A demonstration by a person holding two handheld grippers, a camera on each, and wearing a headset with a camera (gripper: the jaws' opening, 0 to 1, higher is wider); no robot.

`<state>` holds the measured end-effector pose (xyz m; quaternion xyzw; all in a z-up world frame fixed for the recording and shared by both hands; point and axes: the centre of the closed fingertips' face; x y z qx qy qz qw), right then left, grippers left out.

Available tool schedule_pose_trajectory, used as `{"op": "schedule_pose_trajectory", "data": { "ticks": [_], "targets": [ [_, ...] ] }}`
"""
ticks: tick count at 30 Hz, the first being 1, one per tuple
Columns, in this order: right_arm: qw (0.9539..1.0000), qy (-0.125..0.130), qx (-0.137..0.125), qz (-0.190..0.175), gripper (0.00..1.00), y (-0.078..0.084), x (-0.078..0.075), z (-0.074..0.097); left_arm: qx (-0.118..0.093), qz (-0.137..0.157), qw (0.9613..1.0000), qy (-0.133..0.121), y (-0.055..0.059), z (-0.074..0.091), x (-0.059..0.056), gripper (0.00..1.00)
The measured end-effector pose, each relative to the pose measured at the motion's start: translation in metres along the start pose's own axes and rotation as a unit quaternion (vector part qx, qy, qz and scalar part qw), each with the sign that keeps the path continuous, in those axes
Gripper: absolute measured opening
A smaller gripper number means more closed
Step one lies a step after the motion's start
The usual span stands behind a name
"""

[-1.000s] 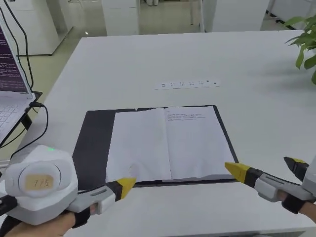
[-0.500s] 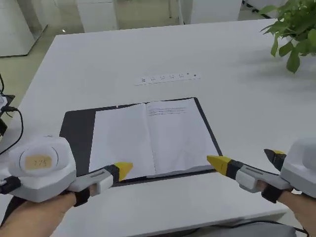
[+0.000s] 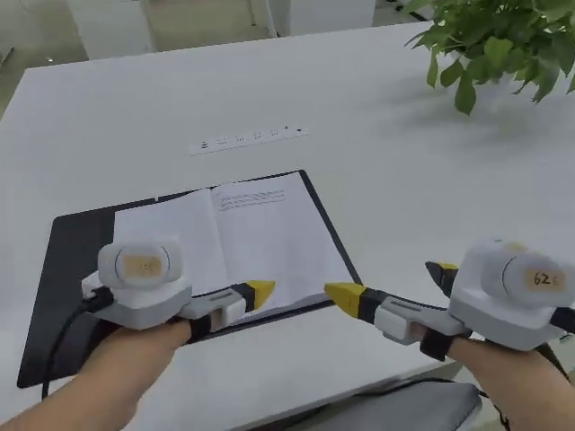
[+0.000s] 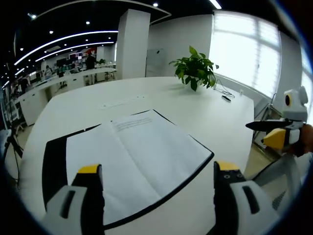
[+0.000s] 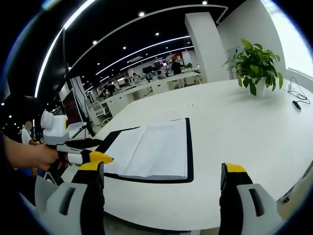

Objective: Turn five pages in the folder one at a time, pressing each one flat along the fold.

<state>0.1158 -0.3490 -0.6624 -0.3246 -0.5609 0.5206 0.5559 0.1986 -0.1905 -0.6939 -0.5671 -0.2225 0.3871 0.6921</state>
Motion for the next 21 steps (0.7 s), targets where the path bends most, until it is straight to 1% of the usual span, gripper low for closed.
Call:
{"op": "schedule_pose_trajectory", "data": {
  "ticks": [1,4,5,8,15,17,21],
  "targets": [
    [1.0000,0.002,-0.001,-0.002,0.99,0.000,-0.002,0.001,0.007,0.000,1.0000,0.006,0.004,-0.007,-0.005,0.94],
    [1.0000,0.005,0.002,-0.001,0.98,0.002,-0.005,0.002,0.020,-0.013,0.9997,0.011,0.014,-0.018,-0.012,0.88],
    [1.0000,0.007,0.004,0.002,0.98,0.003,-0.006,0.003,0.028,-0.009,0.9995,0.011,0.019,-0.022,-0.015,0.88],
    [1.0000,0.008,0.004,-0.003,0.98,0.006,-0.009,0.004,0.032,-0.008,0.9994,0.013,0.026,-0.032,-0.023,0.82],
    [0.9999,0.011,0.004,-0.012,0.98,0.008,-0.015,0.003,0.037,-0.010,0.9990,0.023,0.039,-0.058,-0.040,0.75],
    [0.9998,0.012,0.001,-0.015,0.97,0.007,-0.016,0.002,0.035,-0.012,0.9990,0.027,0.042,-0.066,-0.045,0.74],
    [0.9997,0.015,0.003,-0.021,0.97,0.009,-0.020,0.002,0.035,-0.023,0.9986,0.034,0.050,-0.079,-0.054,0.72]
  ]
}}
Point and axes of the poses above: the centre of the closed fingertips' face, and the gripper's own axes: z roughly backward along the fingers, x roughly to its left, y roughly out of its underside, and after that the axes turned 15 degrees about -x, right-handed
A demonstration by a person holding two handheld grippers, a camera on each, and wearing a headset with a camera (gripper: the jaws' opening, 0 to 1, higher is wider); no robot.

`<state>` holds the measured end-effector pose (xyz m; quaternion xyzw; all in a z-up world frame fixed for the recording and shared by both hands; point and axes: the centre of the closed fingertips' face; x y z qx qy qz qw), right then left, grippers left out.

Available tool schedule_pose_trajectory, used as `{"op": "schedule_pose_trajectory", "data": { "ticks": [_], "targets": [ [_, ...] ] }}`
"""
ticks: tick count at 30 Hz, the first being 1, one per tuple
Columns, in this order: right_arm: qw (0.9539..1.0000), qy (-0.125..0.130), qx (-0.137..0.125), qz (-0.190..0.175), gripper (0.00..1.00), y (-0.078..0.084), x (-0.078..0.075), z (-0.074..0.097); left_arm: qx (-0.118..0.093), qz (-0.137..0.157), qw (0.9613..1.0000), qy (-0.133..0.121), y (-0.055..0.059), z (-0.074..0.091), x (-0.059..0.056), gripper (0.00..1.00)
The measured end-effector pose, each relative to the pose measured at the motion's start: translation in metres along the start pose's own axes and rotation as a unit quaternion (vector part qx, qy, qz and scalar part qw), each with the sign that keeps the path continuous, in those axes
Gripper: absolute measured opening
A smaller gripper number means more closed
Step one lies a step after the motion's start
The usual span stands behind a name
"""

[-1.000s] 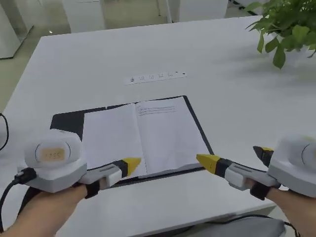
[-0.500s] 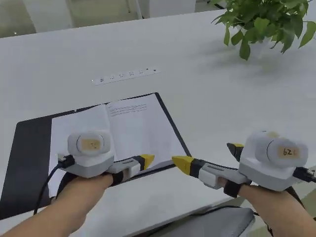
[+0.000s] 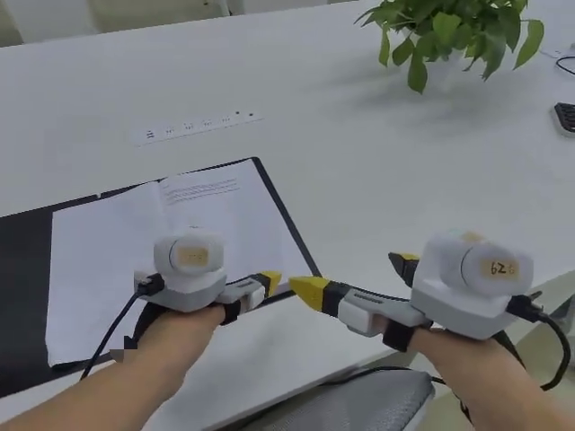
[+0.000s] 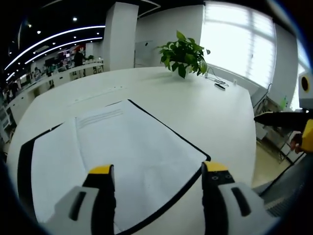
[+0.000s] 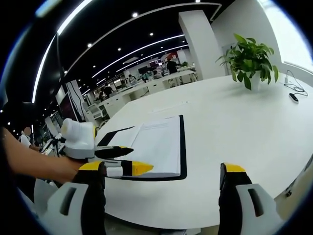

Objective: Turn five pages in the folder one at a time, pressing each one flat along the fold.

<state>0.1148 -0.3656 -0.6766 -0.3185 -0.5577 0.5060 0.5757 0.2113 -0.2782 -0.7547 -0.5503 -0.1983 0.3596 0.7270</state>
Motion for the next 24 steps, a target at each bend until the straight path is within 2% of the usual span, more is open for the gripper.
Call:
{"op": "schedule_pose_trajectory", "data": {
  "ticks": [2,6,16,19,21,23,24],
  "targets": [
    [1.0000,0.002,0.002,-0.003,0.97,0.002,-0.003,0.000,-0.004,-0.009,1.0000,-0.001,0.000,-0.004,0.000,0.70],
    [1.0000,0.006,0.003,-0.008,0.96,0.004,-0.005,0.001,-0.008,0.003,0.9999,-0.008,0.000,-0.013,0.000,0.68],
    [0.9998,0.007,0.005,-0.017,0.95,0.009,-0.004,-0.002,-0.011,-0.007,0.9999,-0.009,0.004,-0.024,-0.005,0.63],
    [0.9998,0.006,0.004,-0.018,0.95,0.010,-0.003,-0.004,-0.009,-0.004,0.9999,-0.011,0.009,-0.027,-0.007,0.61],
    [0.9998,0.006,0.004,-0.021,0.95,0.010,-0.003,-0.004,0.001,-0.002,0.9999,-0.015,0.015,-0.027,-0.007,0.61],
    [0.9998,0.007,0.003,-0.021,0.94,0.010,-0.004,-0.004,-0.001,-0.034,0.9993,-0.018,0.018,-0.026,-0.005,0.59],
    [0.9997,0.009,0.003,-0.022,0.94,0.010,-0.005,-0.004,-0.004,-0.040,0.9990,-0.020,0.019,-0.025,-0.005,0.58]
  ]
}}
Point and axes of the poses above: the centre of the closed fingertips' face, and the gripper's own axes: z roughly backward along the fingers, x roughly to its left, y roughly out of its underside, and after that the axes turned 15 degrees about -x, right-handed
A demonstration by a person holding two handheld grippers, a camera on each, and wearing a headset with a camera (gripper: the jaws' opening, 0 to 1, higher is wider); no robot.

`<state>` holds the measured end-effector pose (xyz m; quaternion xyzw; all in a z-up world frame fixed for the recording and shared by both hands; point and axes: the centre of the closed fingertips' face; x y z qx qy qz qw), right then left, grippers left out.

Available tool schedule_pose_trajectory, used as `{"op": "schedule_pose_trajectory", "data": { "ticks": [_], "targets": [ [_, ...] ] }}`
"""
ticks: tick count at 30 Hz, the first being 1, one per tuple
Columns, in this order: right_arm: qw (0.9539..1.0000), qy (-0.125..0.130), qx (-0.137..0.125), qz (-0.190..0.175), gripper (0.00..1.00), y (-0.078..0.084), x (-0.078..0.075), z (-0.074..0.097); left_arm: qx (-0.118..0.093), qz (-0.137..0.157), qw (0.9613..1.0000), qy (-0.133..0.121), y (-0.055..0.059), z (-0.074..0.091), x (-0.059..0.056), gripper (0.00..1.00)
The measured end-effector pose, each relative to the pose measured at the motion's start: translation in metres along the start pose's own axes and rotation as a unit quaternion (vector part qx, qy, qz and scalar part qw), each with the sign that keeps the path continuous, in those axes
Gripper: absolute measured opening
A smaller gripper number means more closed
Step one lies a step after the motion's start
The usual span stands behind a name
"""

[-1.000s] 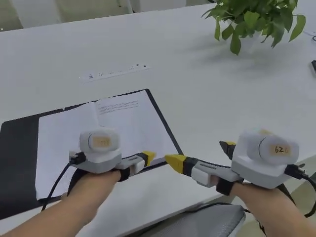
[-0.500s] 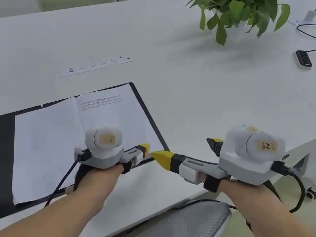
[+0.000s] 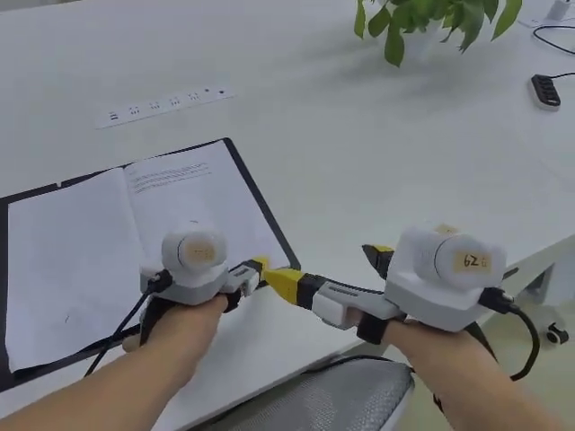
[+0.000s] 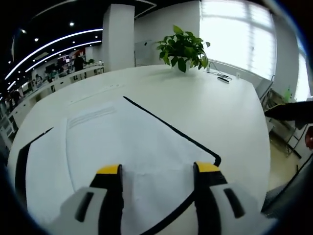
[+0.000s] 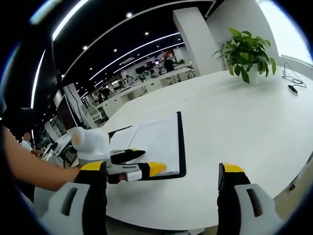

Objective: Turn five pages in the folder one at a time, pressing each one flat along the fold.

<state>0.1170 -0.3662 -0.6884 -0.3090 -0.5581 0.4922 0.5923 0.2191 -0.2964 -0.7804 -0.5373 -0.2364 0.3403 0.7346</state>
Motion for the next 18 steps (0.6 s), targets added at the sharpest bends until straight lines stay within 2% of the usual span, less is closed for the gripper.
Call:
{"op": "schedule_pose_trajectory", "data": {
  "ticks": [3,8,13,16,18],
  "targets": [
    [1.0000,0.002,0.001,-0.003,0.94,0.000,-0.003,0.000,-0.013,0.004,0.9999,-0.008,0.001,0.000,0.002,0.55],
    [1.0000,0.005,0.004,-0.004,0.93,0.002,-0.006,-0.001,-0.031,0.006,0.9995,-0.007,0.000,0.003,0.005,0.51],
    [0.9999,0.004,0.010,-0.003,0.93,0.005,-0.007,-0.001,-0.039,0.006,0.9992,-0.005,0.000,0.003,0.012,0.43],
    [0.9999,0.003,0.011,-0.004,0.93,0.005,-0.007,-0.002,-0.042,0.008,0.9990,-0.011,-0.001,0.004,0.018,0.35],
    [0.9999,0.002,0.013,-0.005,0.93,0.006,-0.006,-0.004,-0.042,0.001,0.9991,-0.007,0.000,0.004,0.017,0.33]
  ]
}}
Point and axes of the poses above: the centre of the closed fingertips' face, and the gripper's own axes: z roughly backward along the fingers, x roughly to its left, y roughly out of its underside, and after that the axes turned 15 degrees about -x, right-handed
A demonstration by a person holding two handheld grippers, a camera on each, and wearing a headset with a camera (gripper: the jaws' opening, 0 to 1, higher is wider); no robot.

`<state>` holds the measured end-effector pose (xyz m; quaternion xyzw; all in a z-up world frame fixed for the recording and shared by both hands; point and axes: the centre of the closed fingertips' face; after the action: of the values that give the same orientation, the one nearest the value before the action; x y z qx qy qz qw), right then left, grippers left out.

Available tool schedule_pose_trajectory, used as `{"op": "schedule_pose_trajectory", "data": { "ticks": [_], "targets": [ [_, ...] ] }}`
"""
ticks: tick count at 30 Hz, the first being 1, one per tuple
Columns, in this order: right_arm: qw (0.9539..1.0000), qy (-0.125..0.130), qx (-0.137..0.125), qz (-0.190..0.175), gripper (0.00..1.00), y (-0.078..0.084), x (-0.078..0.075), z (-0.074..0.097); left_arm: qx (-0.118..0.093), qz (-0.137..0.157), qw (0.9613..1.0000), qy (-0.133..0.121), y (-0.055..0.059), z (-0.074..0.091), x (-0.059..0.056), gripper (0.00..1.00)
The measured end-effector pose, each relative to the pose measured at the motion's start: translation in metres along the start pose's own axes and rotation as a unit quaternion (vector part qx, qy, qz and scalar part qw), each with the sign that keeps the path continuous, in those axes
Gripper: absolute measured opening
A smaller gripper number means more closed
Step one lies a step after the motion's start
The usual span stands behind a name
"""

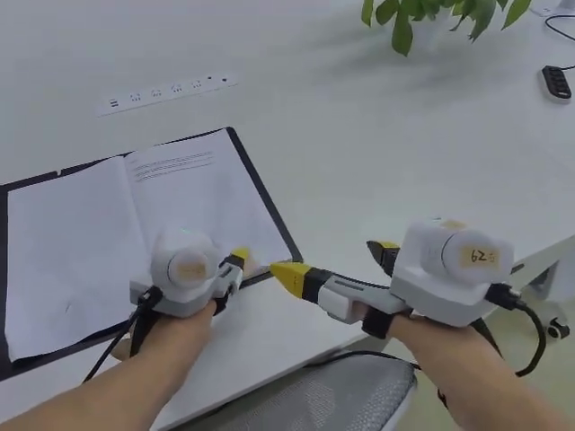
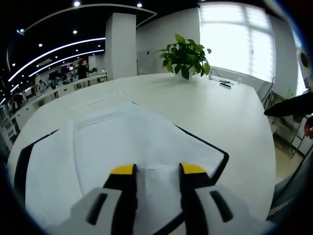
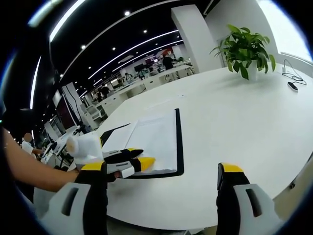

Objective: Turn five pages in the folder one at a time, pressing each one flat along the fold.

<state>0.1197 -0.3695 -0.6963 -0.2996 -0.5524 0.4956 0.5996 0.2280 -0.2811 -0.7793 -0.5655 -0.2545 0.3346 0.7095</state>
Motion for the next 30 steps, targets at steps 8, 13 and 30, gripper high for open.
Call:
{"op": "schedule_pose_trajectory", "data": {
  "ticks": [8,13,30],
  "targets": [
    [0.9999,-0.014,0.004,0.003,0.90,0.001,0.003,-0.009,0.002,0.011,0.9999,-0.007,0.000,-0.001,0.006,0.24],
    [0.9994,-0.033,0.012,0.000,0.83,0.005,0.010,-0.018,0.006,0.020,0.9994,-0.028,0.000,-0.002,0.019,0.11],
    [0.9832,-0.085,0.089,-0.135,0.43,0.037,0.028,-0.050,0.005,0.021,0.9995,-0.023,0.001,-0.001,0.017,0.11]
  ]
}}
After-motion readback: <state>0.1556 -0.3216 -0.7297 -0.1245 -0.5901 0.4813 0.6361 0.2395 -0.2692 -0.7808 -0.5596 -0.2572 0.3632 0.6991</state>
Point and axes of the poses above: the centre of the closed fingertips' face, and the gripper's own axes: z roughly backward along the fingers, x roughly to its left, y roughly out of its underside, and after that the axes turned 15 degrees about -x, right-handed
